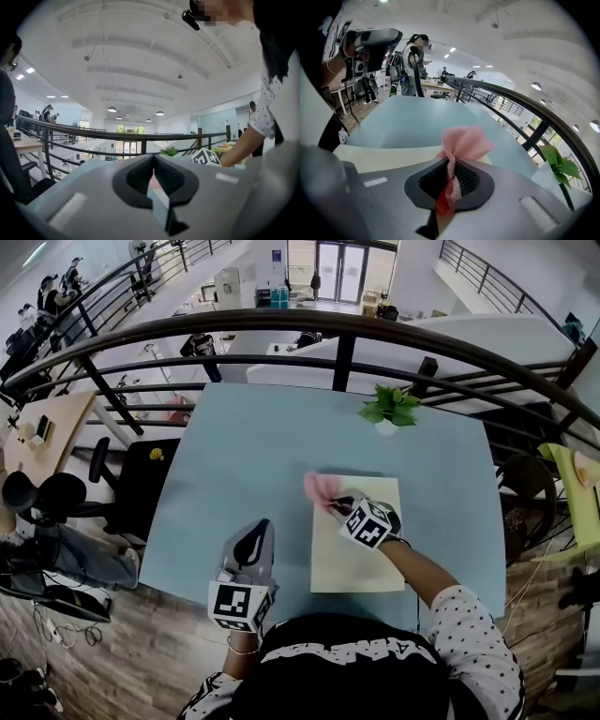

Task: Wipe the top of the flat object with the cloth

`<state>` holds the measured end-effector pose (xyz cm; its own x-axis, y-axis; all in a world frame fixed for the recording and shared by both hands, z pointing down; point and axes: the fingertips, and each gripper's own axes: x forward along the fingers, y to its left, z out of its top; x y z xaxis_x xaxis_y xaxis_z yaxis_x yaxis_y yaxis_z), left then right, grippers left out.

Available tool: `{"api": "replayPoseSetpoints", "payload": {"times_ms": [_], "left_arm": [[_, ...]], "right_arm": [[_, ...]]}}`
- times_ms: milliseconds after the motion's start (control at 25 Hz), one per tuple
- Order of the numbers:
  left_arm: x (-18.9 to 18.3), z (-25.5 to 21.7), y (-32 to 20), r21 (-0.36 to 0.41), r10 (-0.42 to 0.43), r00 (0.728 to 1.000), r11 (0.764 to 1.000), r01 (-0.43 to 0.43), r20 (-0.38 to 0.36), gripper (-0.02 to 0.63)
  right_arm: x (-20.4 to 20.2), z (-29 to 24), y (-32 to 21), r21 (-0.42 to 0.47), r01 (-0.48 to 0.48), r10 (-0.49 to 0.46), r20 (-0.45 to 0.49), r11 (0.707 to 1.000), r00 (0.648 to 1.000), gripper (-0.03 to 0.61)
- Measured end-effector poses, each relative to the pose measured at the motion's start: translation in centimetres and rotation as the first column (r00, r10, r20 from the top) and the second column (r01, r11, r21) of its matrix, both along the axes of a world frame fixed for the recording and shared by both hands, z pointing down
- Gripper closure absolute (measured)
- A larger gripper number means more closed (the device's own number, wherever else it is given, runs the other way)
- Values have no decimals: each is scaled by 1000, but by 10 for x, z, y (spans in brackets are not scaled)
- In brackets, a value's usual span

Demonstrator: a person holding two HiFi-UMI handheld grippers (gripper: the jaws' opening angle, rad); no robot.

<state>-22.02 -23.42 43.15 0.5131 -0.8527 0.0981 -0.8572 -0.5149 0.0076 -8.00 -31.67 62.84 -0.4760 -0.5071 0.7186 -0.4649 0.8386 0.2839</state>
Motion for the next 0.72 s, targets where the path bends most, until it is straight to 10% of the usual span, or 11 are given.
{"api": "replayPoseSetpoints", "payload": {"times_ms": [720], "left_arm": [[21, -3, 9, 5, 39, 999, 999, -39, -4, 614]], "right_arm": [[-7, 0, 46, -55, 75, -76, 1, 996, 997, 572]]}}
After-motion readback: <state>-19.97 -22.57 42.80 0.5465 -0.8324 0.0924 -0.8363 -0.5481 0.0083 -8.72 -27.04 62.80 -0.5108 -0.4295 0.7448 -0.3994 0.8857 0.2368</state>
